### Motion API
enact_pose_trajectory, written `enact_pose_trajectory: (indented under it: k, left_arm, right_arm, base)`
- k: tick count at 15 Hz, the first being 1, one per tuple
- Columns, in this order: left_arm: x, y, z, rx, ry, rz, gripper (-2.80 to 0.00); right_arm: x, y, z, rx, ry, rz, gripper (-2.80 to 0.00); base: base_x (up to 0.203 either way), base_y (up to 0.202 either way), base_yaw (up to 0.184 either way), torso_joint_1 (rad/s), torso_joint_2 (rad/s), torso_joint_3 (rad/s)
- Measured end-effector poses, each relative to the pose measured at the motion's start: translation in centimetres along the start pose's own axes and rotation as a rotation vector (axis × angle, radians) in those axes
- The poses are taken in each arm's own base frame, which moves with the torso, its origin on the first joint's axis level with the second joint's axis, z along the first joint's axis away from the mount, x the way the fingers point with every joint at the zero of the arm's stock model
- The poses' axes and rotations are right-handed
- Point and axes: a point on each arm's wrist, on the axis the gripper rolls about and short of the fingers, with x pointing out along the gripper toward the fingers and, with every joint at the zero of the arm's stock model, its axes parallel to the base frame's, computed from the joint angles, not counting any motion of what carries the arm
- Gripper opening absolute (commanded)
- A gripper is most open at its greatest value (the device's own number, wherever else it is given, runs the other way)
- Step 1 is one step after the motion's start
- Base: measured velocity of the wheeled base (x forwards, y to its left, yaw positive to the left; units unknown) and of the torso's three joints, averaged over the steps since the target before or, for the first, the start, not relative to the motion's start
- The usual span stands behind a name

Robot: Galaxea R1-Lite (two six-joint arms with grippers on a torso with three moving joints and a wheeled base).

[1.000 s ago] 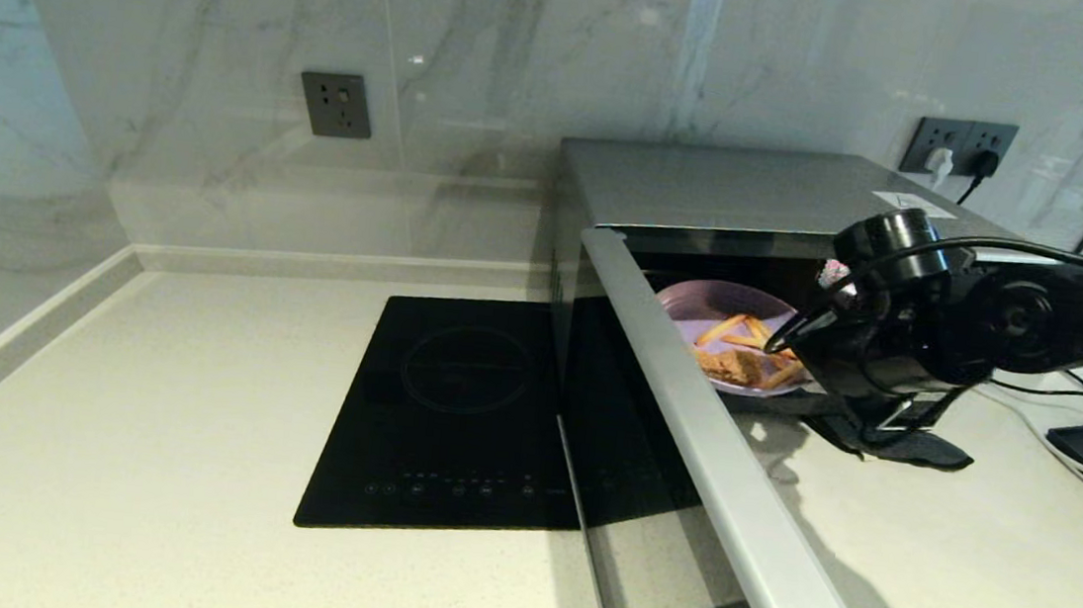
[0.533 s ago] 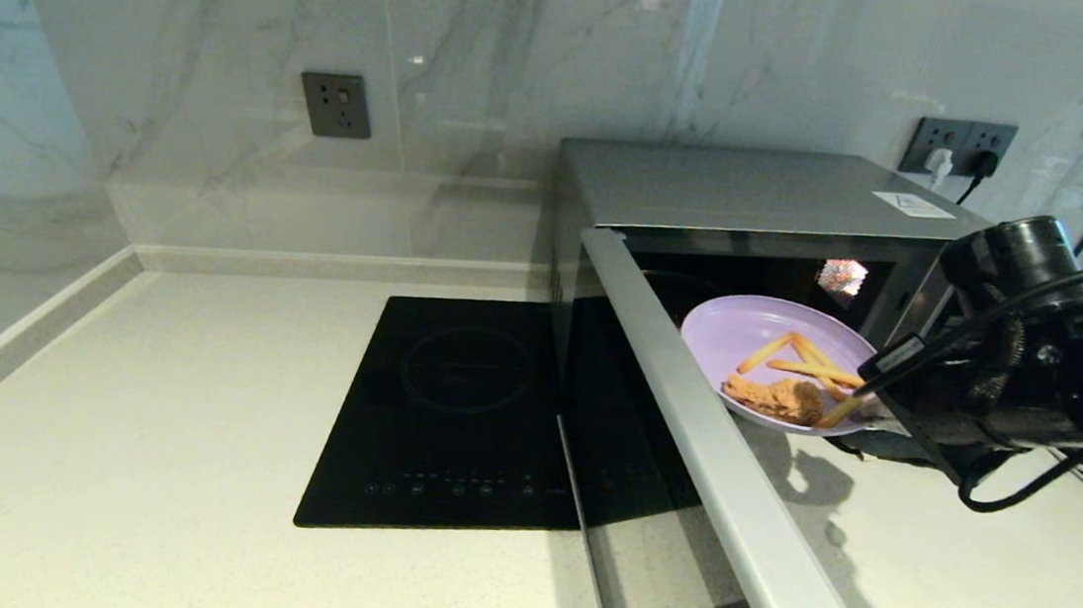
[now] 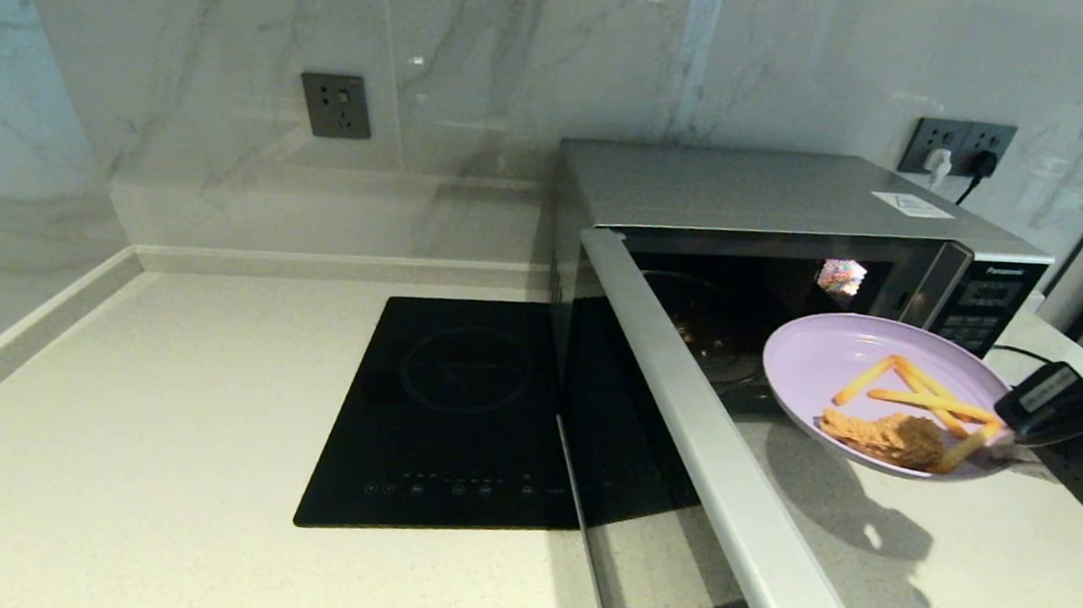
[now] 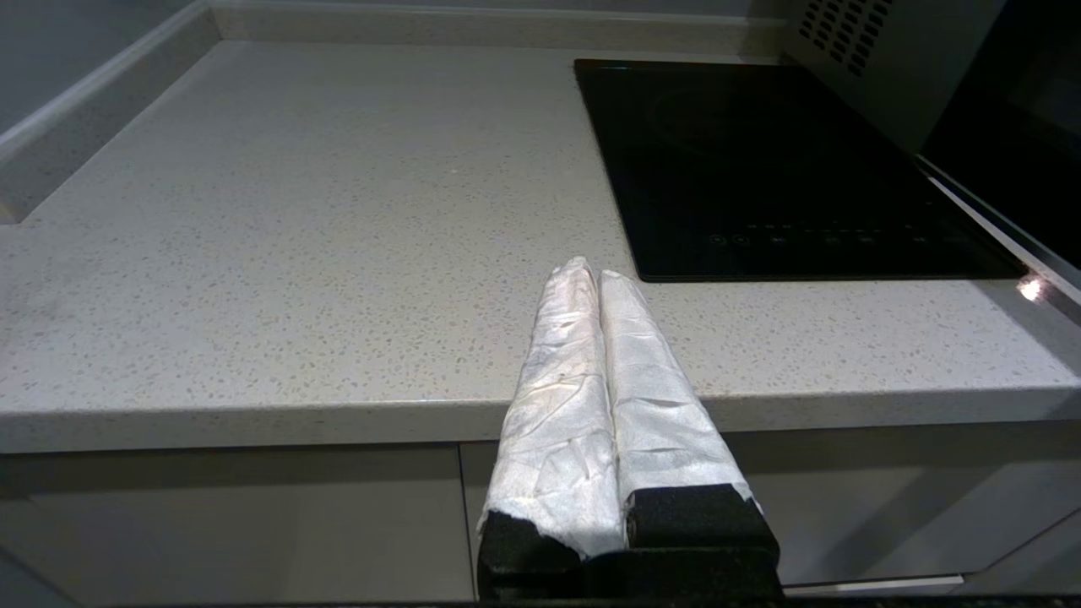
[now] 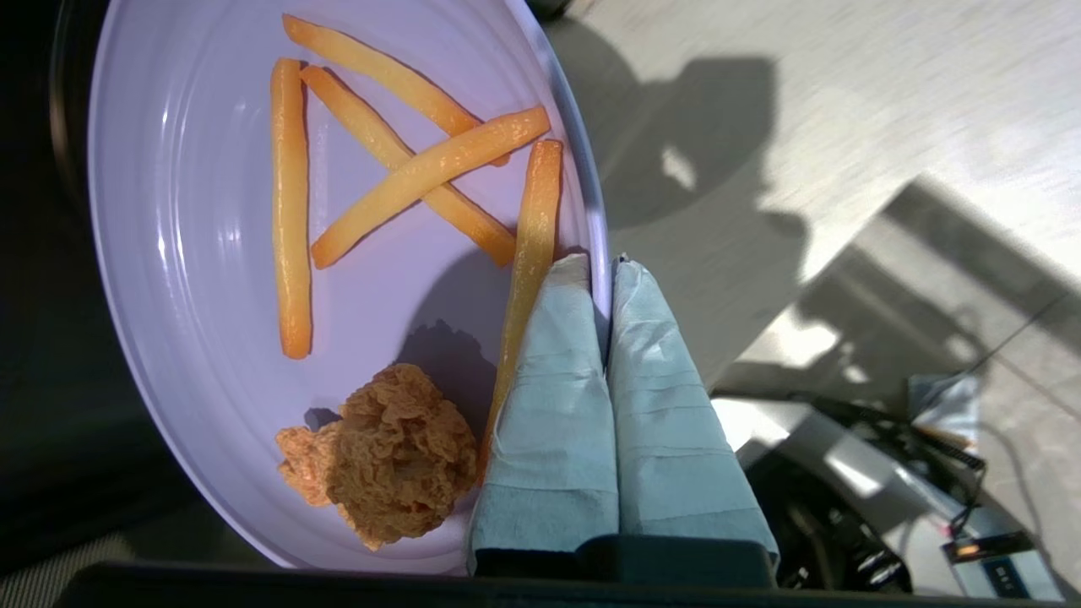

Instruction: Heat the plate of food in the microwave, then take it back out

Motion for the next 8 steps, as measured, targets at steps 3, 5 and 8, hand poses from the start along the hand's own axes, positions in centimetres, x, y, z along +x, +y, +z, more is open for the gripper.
enact_pose_trajectory:
  k: [3, 5, 8]
  left_arm:
    - [0.0, 0.0, 0.0, 0.0, 0.0, 0.0, -2.8]
    - [0.0, 0.0, 0.0, 0.0, 0.0, 0.0, -2.8]
    - [0.0, 0.0, 0.0, 0.0, 0.0, 0.0, -2.8]
  right_arm:
    - [-0.1, -2.2, 2.8, 0.034, -0.079, -0.073, -2.8]
    - [0.2, -4.0, 4.8, 0.062, -0.119, -0.132, -2.8]
    - [0.9, -6.8, 8.1, 0.097, -0.131, -0.175, -2.8]
  base:
    - [0.0, 0.0, 0.0, 0.0, 0.0, 0.0]
    - [0.0, 0.0, 0.0, 0.0, 0.0, 0.0]
    - [0.0, 0.0, 0.0, 0.0, 0.0, 0.0]
